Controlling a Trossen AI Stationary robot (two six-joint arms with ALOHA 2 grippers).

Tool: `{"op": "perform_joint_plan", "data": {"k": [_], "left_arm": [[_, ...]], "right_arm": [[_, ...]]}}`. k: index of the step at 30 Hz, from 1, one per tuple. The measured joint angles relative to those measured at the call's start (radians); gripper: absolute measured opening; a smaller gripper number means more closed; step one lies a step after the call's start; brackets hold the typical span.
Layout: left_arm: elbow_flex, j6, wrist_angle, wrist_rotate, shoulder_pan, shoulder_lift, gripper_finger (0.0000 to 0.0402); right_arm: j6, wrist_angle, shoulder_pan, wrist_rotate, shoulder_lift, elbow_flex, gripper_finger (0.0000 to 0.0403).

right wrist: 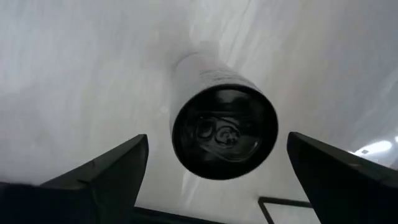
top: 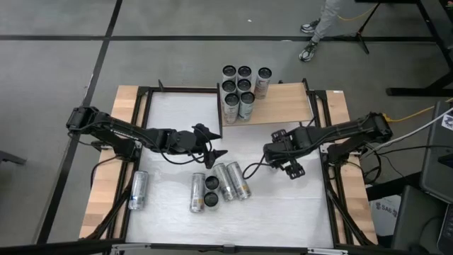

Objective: Place canned beverage on shelf
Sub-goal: Put the pink soda can on the shelf aligned with the other pink soda can

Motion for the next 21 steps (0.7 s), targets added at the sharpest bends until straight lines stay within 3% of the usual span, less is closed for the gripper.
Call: {"op": "perform_joint_plan", "data": {"k": [21], "left_arm": [[0.0,0.001,0.0,-0.001,0.0,0.0,0.0349]], "right_arm": [[-0.01,0.1,0.0,0.0,0.0,-0.121,0.0372]]}}
